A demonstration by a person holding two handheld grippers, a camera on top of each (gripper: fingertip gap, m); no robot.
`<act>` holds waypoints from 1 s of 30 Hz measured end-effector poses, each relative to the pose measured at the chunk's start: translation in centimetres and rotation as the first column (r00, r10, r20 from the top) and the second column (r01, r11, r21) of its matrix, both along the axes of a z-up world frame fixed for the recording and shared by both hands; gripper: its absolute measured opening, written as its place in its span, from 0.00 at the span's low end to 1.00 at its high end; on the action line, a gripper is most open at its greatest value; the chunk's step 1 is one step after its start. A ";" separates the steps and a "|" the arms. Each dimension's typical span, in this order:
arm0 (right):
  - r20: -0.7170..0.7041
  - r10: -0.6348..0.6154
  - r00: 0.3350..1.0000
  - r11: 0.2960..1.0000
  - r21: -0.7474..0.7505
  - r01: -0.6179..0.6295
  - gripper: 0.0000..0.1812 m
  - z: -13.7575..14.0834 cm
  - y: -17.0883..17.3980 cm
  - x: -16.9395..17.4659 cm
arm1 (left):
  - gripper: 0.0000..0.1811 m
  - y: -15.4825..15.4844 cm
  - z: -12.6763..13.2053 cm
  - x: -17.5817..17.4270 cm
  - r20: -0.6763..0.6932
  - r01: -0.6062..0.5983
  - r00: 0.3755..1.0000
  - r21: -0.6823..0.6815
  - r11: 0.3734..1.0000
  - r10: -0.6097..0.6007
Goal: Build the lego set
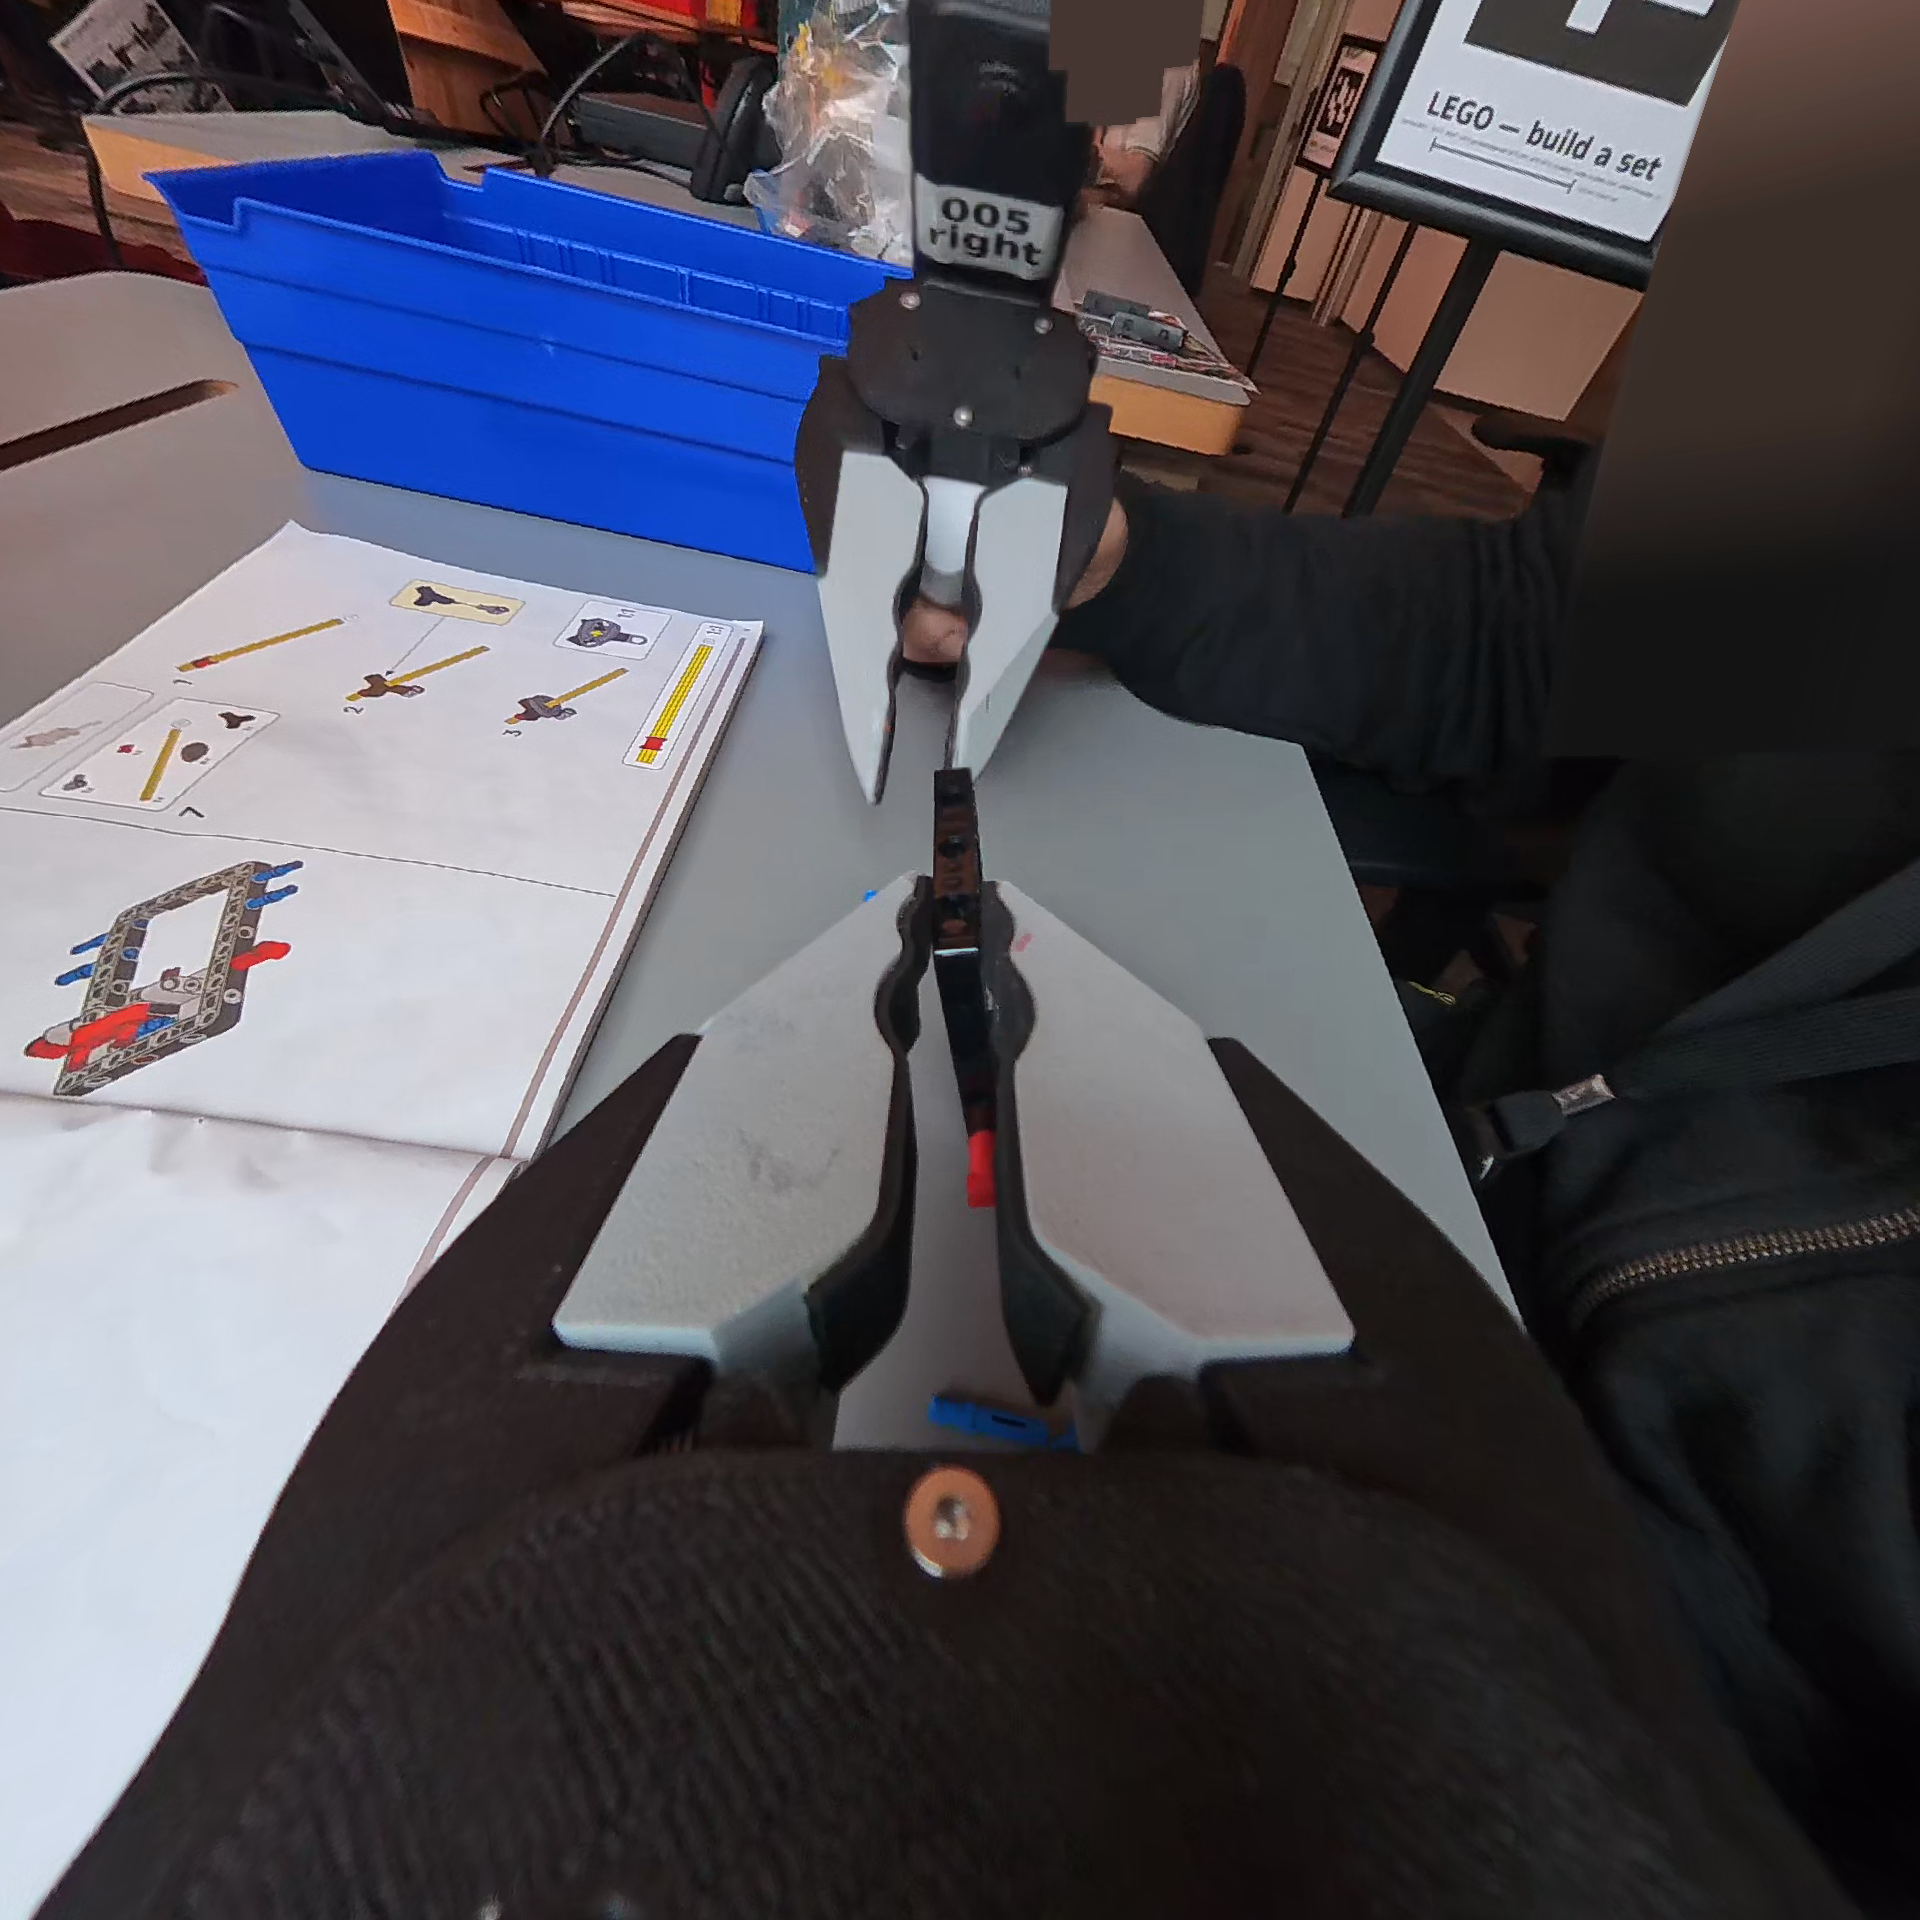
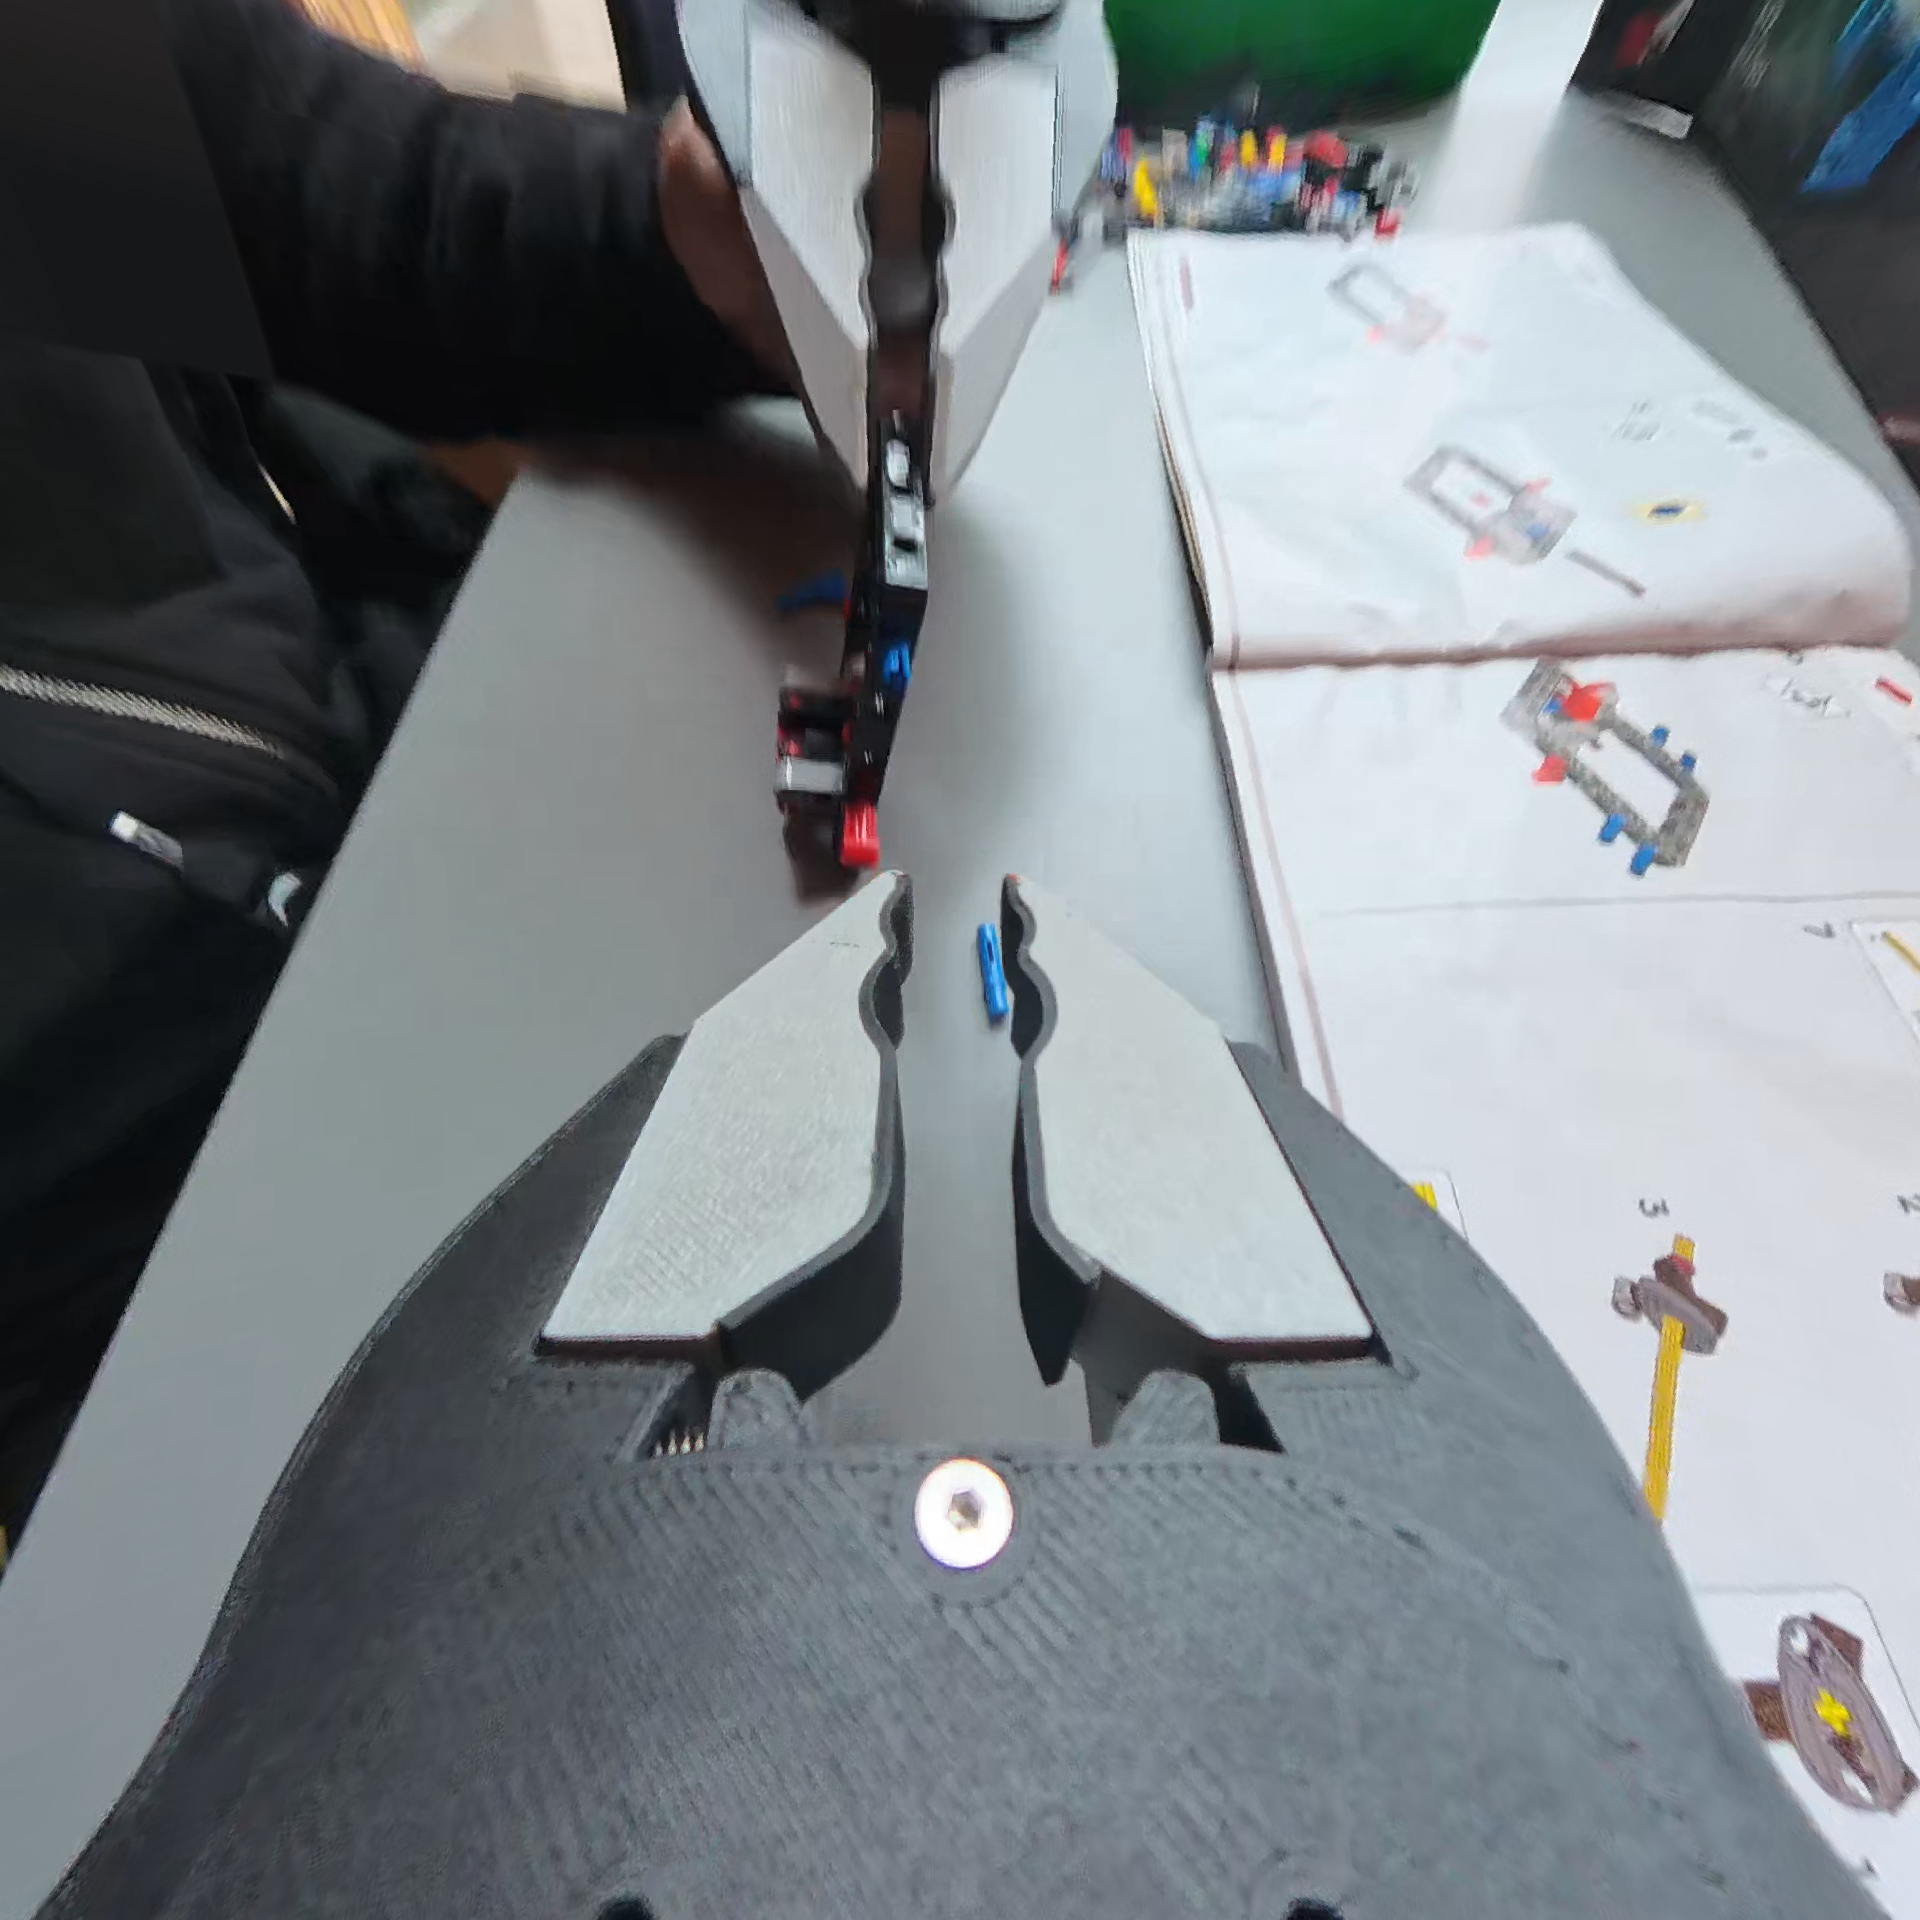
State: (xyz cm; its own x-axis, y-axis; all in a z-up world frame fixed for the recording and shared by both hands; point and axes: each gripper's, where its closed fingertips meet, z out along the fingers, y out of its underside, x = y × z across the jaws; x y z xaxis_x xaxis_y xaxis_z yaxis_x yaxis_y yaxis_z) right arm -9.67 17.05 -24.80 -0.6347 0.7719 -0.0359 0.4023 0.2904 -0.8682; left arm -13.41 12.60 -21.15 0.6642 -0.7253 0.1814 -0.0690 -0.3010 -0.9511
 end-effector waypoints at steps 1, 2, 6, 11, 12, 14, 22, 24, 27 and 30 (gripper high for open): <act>0.020 -0.006 1.000 0.999 0.047 0.005 0.07 -0.7 0.2 0.0 | 0.03 0.0 0.0 -0.1 -0.003 -0.004 1.000 0.002 1.000 0.004; 0.030 -0.009 1.000 0.996 0.088 0.007 0.06 -1.4 0.2 0.0 | 0.03 0.0 0.1 -0.1 -0.002 -0.002 1.000 0.005 1.000 0.002; 0.096 -0.014 0.995 0.983 0.186 -0.005 0.04 -3.8 0.2 -0.1 | 0.03 0.0 0.2 -0.1 -0.001 -0.003 1.000 0.007 1.000 0.003; 0.115 -0.037 0.993 0.977 0.214 0.011 0.05 -4.6 0.7 -0.3 | 0.03 0.0 0.1 0.0 0.003 0.001 1.000 0.004 1.000 -0.001; 0.117 -0.042 0.992 0.977 0.211 0.016 0.04 -4.6 0.7 -0.4 | 0.03 0.0 0.0 0.0 0.002 0.002 1.000 -0.002 1.000 -0.002; 0.117 -0.054 0.992 0.977 0.210 0.028 0.00 -4.6 0.9 -0.5 | 0.04 0.1 -0.1 -0.1 -0.009 -0.001 1.000 -0.001 1.000 0.001; 0.114 -0.060 0.992 0.980 0.197 0.036 0.00 -4.4 0.9 -0.7 | 0.09 0.1 -0.4 0.0 -0.018 0.001 1.000 -0.015 1.000 -0.001; 0.098 -0.056 0.994 0.984 0.175 0.039 0.00 -3.9 0.8 -0.7 | 0.12 0.2 -0.5 -0.1 -0.030 -0.008 1.000 -0.019 1.000 0.007; 0.071 -0.031 0.997 0.998 0.055 0.027 0.00 -2.3 0.1 -0.7 | 0.15 0.5 -0.3 -0.6 -0.045 -0.033 0.998 -0.026 0.999 0.032; 0.091 0.007 0.996 0.991 -0.136 0.006 0.00 -0.7 -0.4 -0.4 | 0.04 0.6 0.3 -0.8 -0.019 -0.025 0.999 -0.021 0.999 0.025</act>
